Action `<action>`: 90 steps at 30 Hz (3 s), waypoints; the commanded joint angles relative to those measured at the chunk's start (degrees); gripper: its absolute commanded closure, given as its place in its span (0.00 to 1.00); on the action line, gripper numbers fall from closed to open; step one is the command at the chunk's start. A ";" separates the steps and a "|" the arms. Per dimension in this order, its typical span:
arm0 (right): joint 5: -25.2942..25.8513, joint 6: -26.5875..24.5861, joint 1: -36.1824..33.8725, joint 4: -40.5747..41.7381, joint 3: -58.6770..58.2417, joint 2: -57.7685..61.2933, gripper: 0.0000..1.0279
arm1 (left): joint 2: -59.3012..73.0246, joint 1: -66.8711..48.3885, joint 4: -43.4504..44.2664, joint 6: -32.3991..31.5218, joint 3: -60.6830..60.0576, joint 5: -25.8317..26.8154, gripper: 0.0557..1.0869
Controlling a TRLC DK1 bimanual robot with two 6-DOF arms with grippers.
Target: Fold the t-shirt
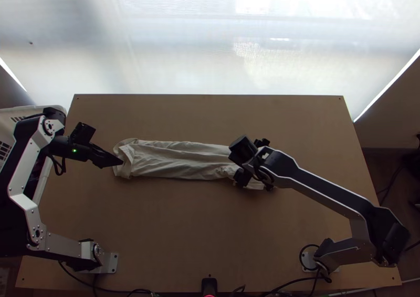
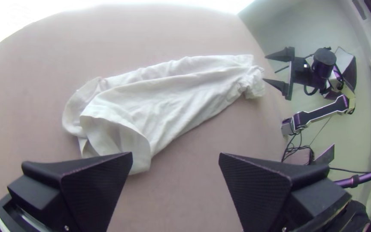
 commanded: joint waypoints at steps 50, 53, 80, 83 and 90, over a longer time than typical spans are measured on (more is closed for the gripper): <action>-2.97 4.72 11.09 0.73 30.06 26.09 0.97 | -8.75 -2.30 24.12 14.15 -7.28 -12.11 0.90; -4.29 4.46 12.67 0.11 33.57 28.55 0.97 | -9.01 -0.63 24.12 14.24 -7.63 -11.85 0.96; -5.96 5.69 19.00 -0.50 65.30 52.72 0.98 | -16.92 9.57 24.12 22.50 -15.80 -11.41 0.96; -7.63 5.51 19.18 1.26 65.74 54.30 0.98 | -17.18 10.36 24.12 23.55 -16.06 -11.41 0.96; -10.62 6.57 19.97 1.26 67.15 57.46 0.97 | -17.10 13.43 24.12 26.54 -16.86 -11.06 0.96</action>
